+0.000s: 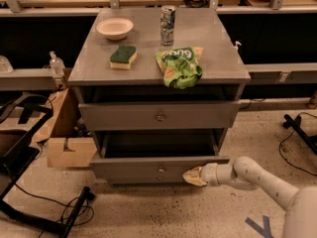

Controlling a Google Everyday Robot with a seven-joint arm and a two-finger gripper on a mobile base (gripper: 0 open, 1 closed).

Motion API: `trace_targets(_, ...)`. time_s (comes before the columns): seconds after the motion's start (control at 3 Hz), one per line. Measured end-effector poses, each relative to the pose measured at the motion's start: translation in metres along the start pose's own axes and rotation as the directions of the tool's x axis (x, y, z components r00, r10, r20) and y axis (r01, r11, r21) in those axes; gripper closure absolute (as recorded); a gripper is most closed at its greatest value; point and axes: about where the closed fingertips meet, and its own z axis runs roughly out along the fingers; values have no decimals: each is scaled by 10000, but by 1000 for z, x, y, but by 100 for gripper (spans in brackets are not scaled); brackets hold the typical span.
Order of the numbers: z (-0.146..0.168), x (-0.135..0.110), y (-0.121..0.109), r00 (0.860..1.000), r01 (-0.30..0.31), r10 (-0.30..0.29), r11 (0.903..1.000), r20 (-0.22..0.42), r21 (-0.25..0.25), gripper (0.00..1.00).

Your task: Close middle drawer

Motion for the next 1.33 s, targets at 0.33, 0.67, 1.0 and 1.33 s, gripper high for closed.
trace_targets(0.33,2,-2,-4,10000,65,-65,10000,40,-32,100)
trace_targets(0.67,8,-6,-28,9998,126,-126,9999,153,22,100)
trace_targets(1.0,11,-6,-34,9997,109,-109,9999,198,1,100)
trace_targets(1.33,14,-3,-63,9993,-97,92,9998,352,153,100)
